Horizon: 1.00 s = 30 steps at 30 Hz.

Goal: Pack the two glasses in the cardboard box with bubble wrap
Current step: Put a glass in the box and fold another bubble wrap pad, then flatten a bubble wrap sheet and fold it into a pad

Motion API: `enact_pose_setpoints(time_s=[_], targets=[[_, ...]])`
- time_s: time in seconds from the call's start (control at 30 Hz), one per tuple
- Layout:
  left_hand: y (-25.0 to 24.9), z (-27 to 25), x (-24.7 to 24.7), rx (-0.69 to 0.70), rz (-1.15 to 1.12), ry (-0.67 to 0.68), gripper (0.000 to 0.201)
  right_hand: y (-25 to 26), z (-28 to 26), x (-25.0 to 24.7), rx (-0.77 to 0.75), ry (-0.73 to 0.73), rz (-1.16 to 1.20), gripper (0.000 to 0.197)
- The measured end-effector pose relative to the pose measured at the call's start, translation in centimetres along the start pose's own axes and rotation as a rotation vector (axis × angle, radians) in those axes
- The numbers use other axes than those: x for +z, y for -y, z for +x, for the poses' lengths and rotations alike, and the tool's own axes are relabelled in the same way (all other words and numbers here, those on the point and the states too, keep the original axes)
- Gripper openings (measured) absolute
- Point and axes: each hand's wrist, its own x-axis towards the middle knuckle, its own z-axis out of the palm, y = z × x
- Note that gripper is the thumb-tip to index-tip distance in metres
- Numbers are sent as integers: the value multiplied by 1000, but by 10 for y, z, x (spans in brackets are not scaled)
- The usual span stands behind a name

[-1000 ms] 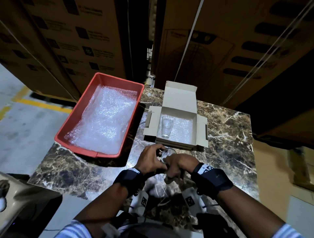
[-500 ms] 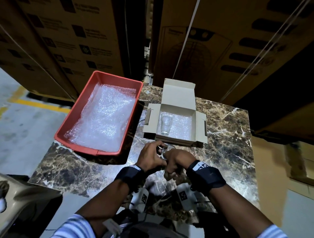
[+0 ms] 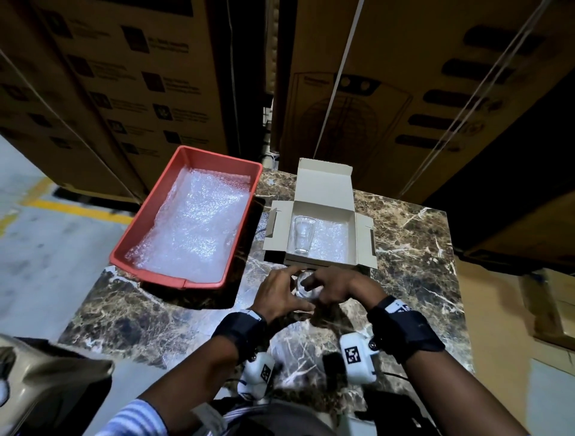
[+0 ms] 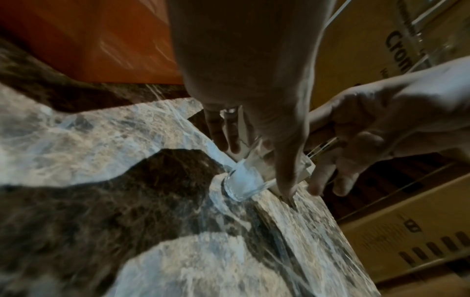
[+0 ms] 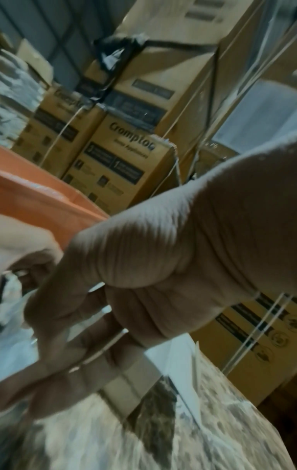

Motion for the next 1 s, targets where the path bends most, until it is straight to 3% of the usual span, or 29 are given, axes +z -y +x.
enact_pose_setpoints(time_s=[0.1,0.33,0.53,0.73,0.83,1.0], targets=[[-4,-1,-9,25,-31,31,112,-2,-14,-11,-14,-53,79,65],[-31,-5,-85,63,-31,-147,72,12,-21,-47,-107,-236,96,50],[-30,-13,-166,52,-58,-329,36,72,13,-66,-297,-398,210,42],[21,-13,-215,-44,15,-407,30,147,69,-80,-397,-395,356,34],[47,-5,-231,-185,61,-316,35,170,95,-82,-356,-327,385,33],[61,0,-239,-380,248,13,66,187,132,-76,-260,-199,541,40]])
